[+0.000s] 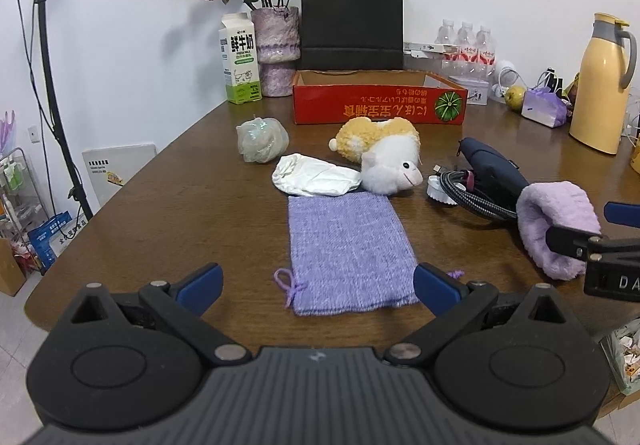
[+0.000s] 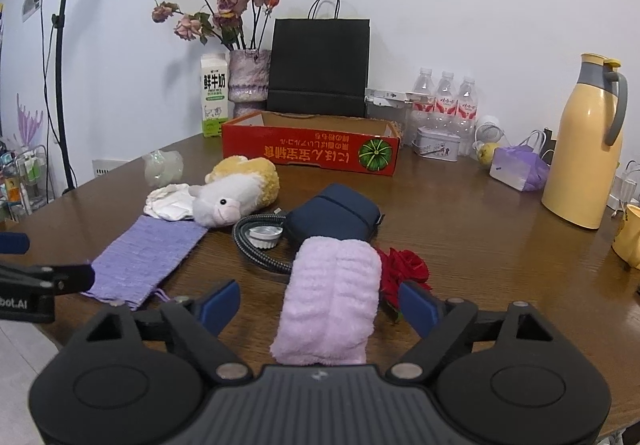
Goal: Organize objects
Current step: 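Grasp the purple pouch with the left tool while the right tool grasps the pink towel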
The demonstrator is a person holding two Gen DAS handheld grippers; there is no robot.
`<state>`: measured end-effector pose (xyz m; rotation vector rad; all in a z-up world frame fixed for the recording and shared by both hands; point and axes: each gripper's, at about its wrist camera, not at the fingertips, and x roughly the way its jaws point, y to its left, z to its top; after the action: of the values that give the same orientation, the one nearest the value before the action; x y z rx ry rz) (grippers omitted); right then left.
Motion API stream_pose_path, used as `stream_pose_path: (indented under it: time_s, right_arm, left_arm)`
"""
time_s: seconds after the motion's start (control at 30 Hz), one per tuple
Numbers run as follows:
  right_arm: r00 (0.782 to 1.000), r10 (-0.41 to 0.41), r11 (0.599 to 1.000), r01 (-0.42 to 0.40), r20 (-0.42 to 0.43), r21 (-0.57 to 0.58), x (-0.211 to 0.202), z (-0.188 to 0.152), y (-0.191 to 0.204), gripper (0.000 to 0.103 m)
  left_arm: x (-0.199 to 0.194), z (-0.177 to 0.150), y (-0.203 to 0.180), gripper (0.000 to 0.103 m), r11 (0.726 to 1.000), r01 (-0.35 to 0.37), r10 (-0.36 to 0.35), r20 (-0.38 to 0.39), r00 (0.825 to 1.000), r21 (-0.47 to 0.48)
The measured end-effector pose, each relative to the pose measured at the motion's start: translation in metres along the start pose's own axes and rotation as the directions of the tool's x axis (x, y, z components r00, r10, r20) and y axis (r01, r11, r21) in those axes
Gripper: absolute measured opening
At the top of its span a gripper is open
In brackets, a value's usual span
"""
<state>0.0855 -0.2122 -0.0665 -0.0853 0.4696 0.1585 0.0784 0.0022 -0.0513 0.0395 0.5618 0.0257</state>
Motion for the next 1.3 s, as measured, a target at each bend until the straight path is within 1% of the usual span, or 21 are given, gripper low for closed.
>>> stream_pose_path:
  time_s: [0.1, 0.17, 0.3, 0.4, 0.57, 0.7, 0.87, 0.97, 1.07, 1.3]
  right_arm:
    - [1.000, 0.004, 1.000, -0.004, -0.008, -0.005, 0.006, 0.000, 0.001, 0.080]
    - [1.000, 0.006, 1.000, -0.006, -0.013, -0.004, 0.010, -0.001, 0.000, 0.075]
    - [1.000, 0.001, 1.000, -0.001, -0.023, -0.003, 0.018, -0.001, -0.002, 0.072]
    - [1.000, 0.004, 1.000, -0.004, -0.029, -0.004, 0.022, -0.001, -0.003, 0.068]
    - [0.999, 0.011, 1.000, -0.011, -0.033, -0.001, 0.027, 0.000, -0.003, 0.064]
    - [0.999, 0.011, 1.000, -0.011, -0.035, 0.002, 0.030, 0.001, -0.004, 0.062]
    - [0.999, 0.017, 1.000, -0.017, -0.038, 0.006, 0.031, 0.001, -0.005, 0.050]
    - [0.999, 0.020, 1.000, -0.020, -0.038, 0.009, 0.031, 0.000, -0.006, 0.047]
    - [0.999, 0.026, 1.000, -0.026, -0.037, 0.011, 0.030, 0.000, -0.006, 0.047]
    - [0.999, 0.027, 0.999, -0.027, -0.030, 0.018, 0.029, 0.000, -0.007, 0.046]
  left_arm:
    - [0.010, 0.004, -0.002, 0.103, 1.000, 0.004, -0.004, -0.016, 1.000, -0.001]
    - [0.016, 0.006, -0.004, 0.103, 1.000, 0.006, -0.006, -0.025, 1.000, -0.001]
    - [0.027, 0.010, -0.006, 0.103, 0.999, 0.033, -0.033, -0.044, 0.998, -0.009]
    - [0.036, 0.016, -0.007, 0.103, 0.999, 0.044, -0.045, -0.056, 0.997, -0.016]
    - [0.056, 0.023, -0.012, 0.103, 0.999, 0.044, -0.046, -0.094, 0.995, -0.024]
    - [0.072, 0.023, -0.011, 0.103, 0.997, 0.040, -0.048, -0.130, 0.990, -0.061]
    - [0.084, 0.022, -0.010, 0.103, 0.997, 0.032, -0.043, -0.154, 0.987, -0.071]
    - [0.087, 0.021, -0.010, 0.103, 0.997, 0.018, -0.029, -0.140, 0.990, -0.077]
    - [0.089, 0.020, -0.011, 0.103, 0.997, 0.011, -0.021, -0.132, 0.991, -0.070]
    - [0.090, 0.023, -0.014, 0.103, 0.997, -0.002, -0.009, -0.155, 0.988, -0.072]
